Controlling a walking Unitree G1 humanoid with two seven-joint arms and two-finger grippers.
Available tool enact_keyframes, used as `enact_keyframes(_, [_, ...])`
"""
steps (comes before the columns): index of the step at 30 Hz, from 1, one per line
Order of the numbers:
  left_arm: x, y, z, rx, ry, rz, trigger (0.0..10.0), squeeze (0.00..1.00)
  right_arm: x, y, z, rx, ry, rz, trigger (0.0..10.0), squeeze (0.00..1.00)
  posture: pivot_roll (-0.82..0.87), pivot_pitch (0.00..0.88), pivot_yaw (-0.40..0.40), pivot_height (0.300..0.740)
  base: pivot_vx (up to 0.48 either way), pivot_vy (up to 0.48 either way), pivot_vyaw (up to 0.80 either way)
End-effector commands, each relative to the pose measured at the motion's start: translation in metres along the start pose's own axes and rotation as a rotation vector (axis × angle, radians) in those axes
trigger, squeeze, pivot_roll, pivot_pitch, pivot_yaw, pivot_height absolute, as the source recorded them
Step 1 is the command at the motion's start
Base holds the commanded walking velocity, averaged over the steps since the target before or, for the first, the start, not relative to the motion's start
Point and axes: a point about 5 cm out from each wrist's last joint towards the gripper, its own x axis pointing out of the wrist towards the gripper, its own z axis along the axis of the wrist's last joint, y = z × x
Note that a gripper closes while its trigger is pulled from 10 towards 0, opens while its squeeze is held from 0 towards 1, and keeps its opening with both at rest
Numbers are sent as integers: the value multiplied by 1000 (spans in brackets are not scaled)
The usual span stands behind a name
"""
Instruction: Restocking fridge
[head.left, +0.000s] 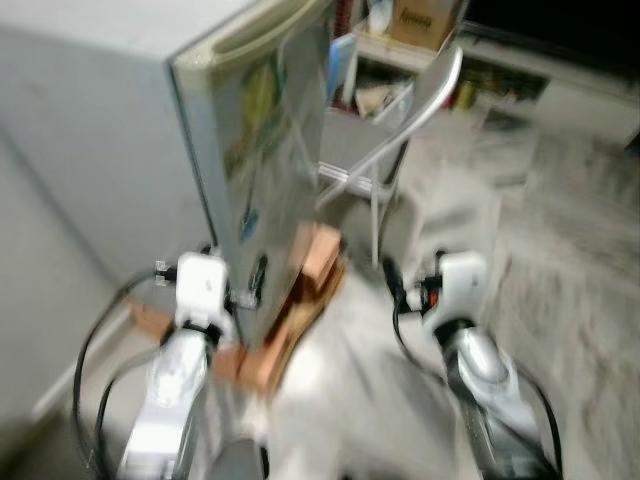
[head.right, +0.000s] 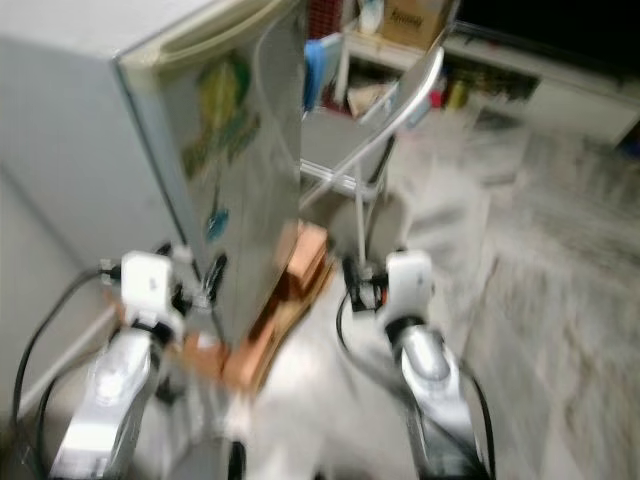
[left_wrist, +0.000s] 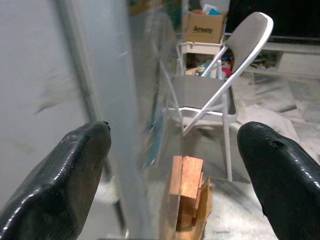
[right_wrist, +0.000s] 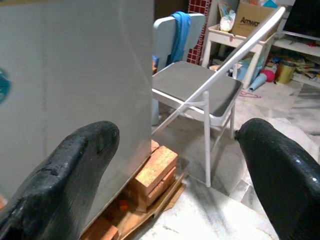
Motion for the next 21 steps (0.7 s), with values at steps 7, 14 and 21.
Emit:
enact_keyframes(7, [-8, 6, 5, 33, -2, 18, 10000, 0, -4, -17, -3, -14, 10, -58, 10000, 0, 68, 115, -24, 740, 0, 0, 0])
enact_keyframes(14, [-20, 18, -6, 28, 67, 63, 10000, 0, -6, -10, -9, -4, 37, -34, 10000, 0, 78, 123, -27, 740, 0, 0, -457])
enact_keyframes(21, [-15, 16, -2, 24, 58, 62, 10000, 0, -6, -11, -10, -4, 36, -33, 10000, 0, 76, 122, -32, 740, 0, 480, -298])
